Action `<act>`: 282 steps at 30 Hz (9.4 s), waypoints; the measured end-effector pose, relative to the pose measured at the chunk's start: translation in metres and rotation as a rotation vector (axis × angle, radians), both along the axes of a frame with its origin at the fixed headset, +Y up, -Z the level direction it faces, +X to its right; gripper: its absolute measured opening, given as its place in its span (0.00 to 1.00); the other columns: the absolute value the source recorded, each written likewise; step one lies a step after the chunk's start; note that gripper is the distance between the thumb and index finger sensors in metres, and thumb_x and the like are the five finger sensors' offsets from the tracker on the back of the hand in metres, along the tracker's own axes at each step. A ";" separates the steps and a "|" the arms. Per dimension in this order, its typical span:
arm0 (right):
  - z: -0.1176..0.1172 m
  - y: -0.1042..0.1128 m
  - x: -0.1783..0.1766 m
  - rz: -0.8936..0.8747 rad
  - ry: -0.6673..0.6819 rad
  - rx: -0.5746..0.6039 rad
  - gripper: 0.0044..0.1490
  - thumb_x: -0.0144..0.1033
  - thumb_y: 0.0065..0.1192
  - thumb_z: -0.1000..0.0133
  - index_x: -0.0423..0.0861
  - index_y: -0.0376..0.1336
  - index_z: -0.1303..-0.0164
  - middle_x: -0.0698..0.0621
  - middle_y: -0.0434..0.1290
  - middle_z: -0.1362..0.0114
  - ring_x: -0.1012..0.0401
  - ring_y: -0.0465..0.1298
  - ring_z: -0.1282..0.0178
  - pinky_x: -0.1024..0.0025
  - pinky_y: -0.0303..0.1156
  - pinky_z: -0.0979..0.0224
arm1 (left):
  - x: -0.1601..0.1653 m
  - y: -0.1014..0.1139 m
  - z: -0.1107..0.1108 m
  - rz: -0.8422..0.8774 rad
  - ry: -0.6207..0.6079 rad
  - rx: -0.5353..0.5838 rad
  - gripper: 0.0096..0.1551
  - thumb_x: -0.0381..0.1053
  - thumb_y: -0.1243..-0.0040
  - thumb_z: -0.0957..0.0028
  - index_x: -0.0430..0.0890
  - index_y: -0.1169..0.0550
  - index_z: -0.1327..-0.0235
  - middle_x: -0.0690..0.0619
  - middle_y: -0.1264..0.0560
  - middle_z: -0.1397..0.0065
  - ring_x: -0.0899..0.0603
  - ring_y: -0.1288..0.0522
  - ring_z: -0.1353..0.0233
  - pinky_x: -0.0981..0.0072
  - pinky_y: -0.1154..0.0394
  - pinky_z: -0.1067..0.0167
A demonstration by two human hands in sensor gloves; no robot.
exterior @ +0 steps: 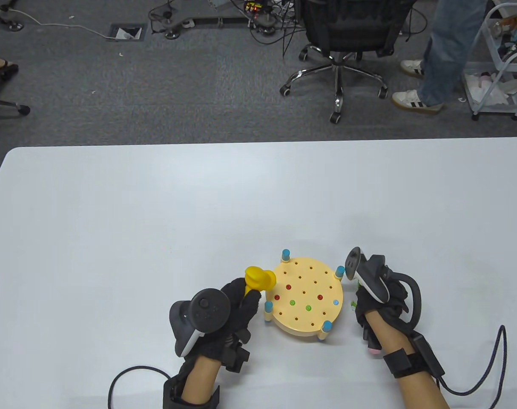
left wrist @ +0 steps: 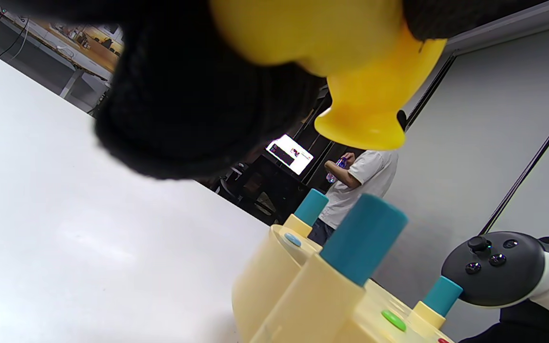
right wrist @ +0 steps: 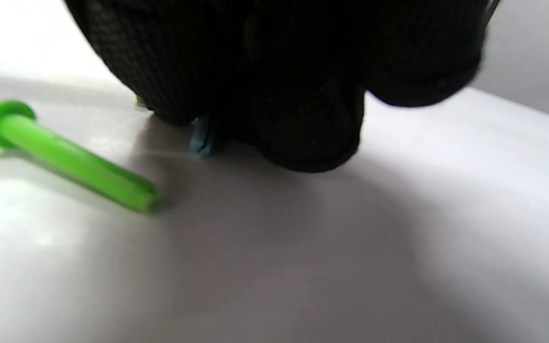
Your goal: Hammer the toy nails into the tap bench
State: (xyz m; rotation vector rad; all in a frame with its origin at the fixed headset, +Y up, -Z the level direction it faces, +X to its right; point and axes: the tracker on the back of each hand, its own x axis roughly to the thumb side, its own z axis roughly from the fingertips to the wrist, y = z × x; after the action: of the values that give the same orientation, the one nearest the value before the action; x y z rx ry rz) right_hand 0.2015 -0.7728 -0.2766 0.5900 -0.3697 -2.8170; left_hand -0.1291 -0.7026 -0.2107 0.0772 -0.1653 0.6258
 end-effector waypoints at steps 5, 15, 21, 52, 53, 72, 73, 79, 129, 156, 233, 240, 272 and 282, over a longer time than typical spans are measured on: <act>0.008 0.001 -0.001 0.015 0.047 0.041 0.30 0.40 0.65 0.51 0.45 0.67 0.38 0.49 0.80 0.48 0.64 0.83 0.62 0.65 0.81 0.53 | 0.000 -0.001 0.000 -0.003 0.003 -0.007 0.38 0.66 0.50 0.58 0.42 0.20 0.46 0.41 0.14 0.59 0.41 0.14 0.68 0.60 0.22 0.74; 0.011 -0.001 0.025 -0.224 0.043 0.133 0.33 0.42 0.62 0.52 0.41 0.67 0.38 0.48 0.79 0.51 0.66 0.80 0.67 0.65 0.80 0.53 | 0.001 -0.001 0.001 0.001 -0.002 0.000 0.38 0.66 0.50 0.58 0.42 0.20 0.46 0.41 0.14 0.59 0.41 0.15 0.68 0.60 0.22 0.74; 0.016 0.019 0.047 -0.513 0.037 0.265 0.27 0.43 0.59 0.50 0.47 0.68 0.43 0.49 0.78 0.51 0.65 0.80 0.66 0.64 0.79 0.52 | 0.003 0.000 0.001 -0.004 -0.015 0.006 0.38 0.66 0.50 0.58 0.42 0.20 0.46 0.41 0.14 0.59 0.41 0.15 0.68 0.60 0.22 0.74; 0.083 0.081 -0.121 -0.316 1.049 0.325 0.25 0.45 0.67 0.54 0.52 0.71 0.47 0.53 0.81 0.51 0.65 0.83 0.65 0.66 0.81 0.52 | 0.003 0.002 0.002 -0.021 -0.022 0.022 0.38 0.66 0.50 0.58 0.42 0.20 0.46 0.41 0.14 0.59 0.41 0.15 0.68 0.60 0.22 0.74; 0.083 0.080 -0.121 -0.321 1.050 0.337 0.25 0.45 0.67 0.54 0.52 0.71 0.47 0.53 0.81 0.51 0.65 0.83 0.65 0.66 0.81 0.52 | 0.003 0.002 0.002 -0.023 -0.023 0.023 0.38 0.66 0.50 0.58 0.42 0.20 0.46 0.41 0.14 0.59 0.41 0.15 0.68 0.60 0.22 0.74; 0.069 0.104 -0.072 -0.540 0.829 0.512 0.34 0.53 0.58 0.51 0.50 0.68 0.36 0.48 0.79 0.43 0.61 0.82 0.58 0.62 0.79 0.47 | 0.017 0.010 0.011 -0.060 -0.114 0.095 0.38 0.66 0.50 0.58 0.43 0.20 0.46 0.41 0.14 0.59 0.41 0.15 0.68 0.60 0.22 0.74; 0.067 0.105 -0.062 -0.563 0.775 0.583 0.36 0.53 0.58 0.51 0.49 0.66 0.34 0.47 0.78 0.41 0.60 0.82 0.56 0.61 0.78 0.46 | 0.020 0.010 0.013 -0.070 -0.128 0.100 0.38 0.66 0.49 0.58 0.43 0.20 0.46 0.41 0.14 0.59 0.41 0.15 0.68 0.60 0.22 0.73; 0.034 0.060 -0.013 -0.509 0.558 0.573 0.51 0.58 0.57 0.52 0.43 0.54 0.22 0.40 0.67 0.27 0.54 0.77 0.42 0.59 0.75 0.41 | 0.055 0.008 0.028 -0.225 -0.205 0.127 0.37 0.66 0.46 0.59 0.43 0.19 0.47 0.41 0.13 0.60 0.41 0.14 0.69 0.60 0.22 0.74; 0.019 0.048 0.051 -0.846 0.228 0.449 0.40 0.51 0.56 0.49 0.41 0.61 0.30 0.40 0.73 0.37 0.55 0.80 0.52 0.60 0.76 0.48 | -0.022 0.011 0.014 0.159 0.129 0.050 0.37 0.68 0.50 0.59 0.44 0.19 0.50 0.43 0.13 0.65 0.43 0.15 0.75 0.60 0.22 0.77; -0.006 -0.003 0.025 -0.038 0.258 0.131 0.35 0.42 0.65 0.52 0.42 0.67 0.36 0.51 0.80 0.48 0.68 0.81 0.66 0.70 0.81 0.56 | -0.023 -0.015 0.001 0.093 0.141 -0.086 0.37 0.67 0.50 0.59 0.43 0.19 0.49 0.43 0.13 0.65 0.42 0.15 0.74 0.60 0.22 0.77; 0.008 0.013 -0.001 -0.840 0.502 0.428 0.35 0.52 0.57 0.51 0.48 0.63 0.35 0.45 0.73 0.36 0.57 0.80 0.50 0.61 0.76 0.46 | 0.067 0.023 0.037 -0.458 -0.044 0.371 0.36 0.66 0.45 0.59 0.46 0.19 0.45 0.44 0.12 0.61 0.42 0.13 0.69 0.57 0.20 0.71; 0.008 0.010 -0.001 -0.848 0.514 0.407 0.36 0.53 0.54 0.50 0.49 0.62 0.34 0.44 0.73 0.36 0.57 0.80 0.51 0.61 0.76 0.46 | 0.121 0.019 0.022 -0.697 -0.013 0.288 0.37 0.61 0.39 0.60 0.39 0.15 0.46 0.37 0.11 0.67 0.38 0.14 0.76 0.56 0.21 0.79; 0.030 0.045 0.060 -0.789 0.461 0.421 0.43 0.53 0.57 0.51 0.42 0.59 0.29 0.40 0.71 0.34 0.56 0.79 0.50 0.60 0.75 0.46 | 0.024 0.030 0.013 -0.162 0.159 0.284 0.37 0.65 0.48 0.57 0.45 0.21 0.42 0.45 0.13 0.61 0.43 0.15 0.70 0.59 0.21 0.72; 0.059 -0.004 0.008 -0.242 0.733 0.181 0.37 0.47 0.63 0.50 0.48 0.61 0.30 0.48 0.73 0.35 0.61 0.80 0.49 0.65 0.77 0.44 | -0.031 -0.005 -0.015 0.111 0.262 0.032 0.37 0.65 0.47 0.56 0.43 0.21 0.41 0.43 0.14 0.61 0.42 0.16 0.70 0.59 0.22 0.72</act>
State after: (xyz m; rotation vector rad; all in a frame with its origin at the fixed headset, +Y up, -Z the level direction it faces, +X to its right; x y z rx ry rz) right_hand 0.2099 -0.7766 -0.2179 -0.5016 -0.0404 -3.0524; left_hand -0.1602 -0.7078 -0.2257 0.1993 0.0831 0.7173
